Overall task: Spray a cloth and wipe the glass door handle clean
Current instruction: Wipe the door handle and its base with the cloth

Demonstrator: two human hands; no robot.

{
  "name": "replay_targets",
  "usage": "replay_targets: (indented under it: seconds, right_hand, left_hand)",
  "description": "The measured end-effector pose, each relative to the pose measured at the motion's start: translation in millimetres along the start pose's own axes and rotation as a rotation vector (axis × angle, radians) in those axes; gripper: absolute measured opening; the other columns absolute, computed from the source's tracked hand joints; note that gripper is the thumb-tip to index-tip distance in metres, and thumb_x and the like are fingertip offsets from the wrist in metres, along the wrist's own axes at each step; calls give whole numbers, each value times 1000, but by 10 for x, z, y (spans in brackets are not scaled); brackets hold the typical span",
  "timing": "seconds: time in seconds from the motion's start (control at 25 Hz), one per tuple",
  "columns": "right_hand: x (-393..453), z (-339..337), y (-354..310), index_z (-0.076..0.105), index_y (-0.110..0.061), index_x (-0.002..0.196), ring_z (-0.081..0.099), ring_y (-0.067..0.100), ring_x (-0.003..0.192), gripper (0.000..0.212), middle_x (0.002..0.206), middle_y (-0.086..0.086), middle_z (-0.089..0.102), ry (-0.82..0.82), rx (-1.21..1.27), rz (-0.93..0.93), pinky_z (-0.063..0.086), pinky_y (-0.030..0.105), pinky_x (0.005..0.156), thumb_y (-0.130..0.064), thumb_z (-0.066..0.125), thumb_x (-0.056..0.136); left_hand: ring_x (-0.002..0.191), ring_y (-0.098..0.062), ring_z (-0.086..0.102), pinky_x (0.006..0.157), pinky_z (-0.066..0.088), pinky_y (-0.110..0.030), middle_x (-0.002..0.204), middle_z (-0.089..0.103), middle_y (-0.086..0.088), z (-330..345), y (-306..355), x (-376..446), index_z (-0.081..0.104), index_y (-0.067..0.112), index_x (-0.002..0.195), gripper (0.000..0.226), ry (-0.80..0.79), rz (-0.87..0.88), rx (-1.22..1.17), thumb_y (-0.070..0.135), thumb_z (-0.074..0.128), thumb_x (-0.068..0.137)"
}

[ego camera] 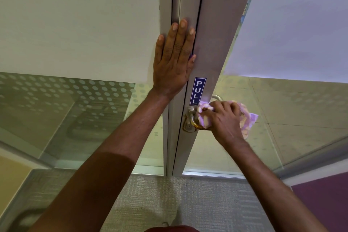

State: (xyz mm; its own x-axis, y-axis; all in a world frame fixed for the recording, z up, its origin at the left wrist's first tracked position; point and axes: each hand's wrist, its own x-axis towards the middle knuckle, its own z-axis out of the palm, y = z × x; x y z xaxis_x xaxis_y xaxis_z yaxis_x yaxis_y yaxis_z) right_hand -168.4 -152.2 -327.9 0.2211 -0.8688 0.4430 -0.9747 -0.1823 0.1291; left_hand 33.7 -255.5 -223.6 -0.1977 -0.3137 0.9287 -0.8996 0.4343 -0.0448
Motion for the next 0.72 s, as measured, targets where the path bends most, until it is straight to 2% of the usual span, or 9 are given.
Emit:
replay_targets:
  seconds: [0.16,0.28,0.36,0.52,0.64,0.72]
  right_hand:
    - [137,-175,-9,74,-31,117,53,33,117,44,127,5,64,86,99,127,31,48,104,-14,70,77]
    - [38,2,-103,76,-30,113,52,31,116,41,122,4,64,-62,-2,42,31,48,107,-22,84,73]
    - [13,7,-88,77,-30,109,54,30,112,38,118,3,65,-103,-53,30,30,46,104,-28,88,72]
    - [101,-110,-71,78,-28,110,53,33,116,34,124,6,67,22,26,132,30,47,102,-24,80,76]
    - [33,-12,-114,78,-29,107,45,29,116,30,122,4,65,-14,-22,44,32,47,104,-27,84,77]
    - [54,-26,-77,78,-31,108,48,29,116,30,121,3,65,-15,-8,29,33,47,102,-29,82,79]
  left_hand:
    - [149,-32,31,126,12,-46,157,43,-19,8,0,-4,36,7,154,52,8,5,10,30,47,108]
    - [149,-32,30,127,10,-45,158,43,-19,10,-6,-4,33,8,154,53,4,11,6,31,45,108]
    - [149,-32,29,127,9,-45,158,43,-19,12,-7,-2,31,8,155,53,1,11,1,31,45,109]
    - [149,-32,30,127,7,-43,157,44,-19,17,-8,-8,30,8,155,53,14,18,5,31,43,109]
    - [149,-32,30,127,7,-43,157,44,-19,22,-8,-10,34,8,154,53,21,14,6,30,46,108]
    - [149,-32,30,127,8,-44,157,44,-19,20,-4,-2,36,7,154,52,21,19,13,30,46,108]
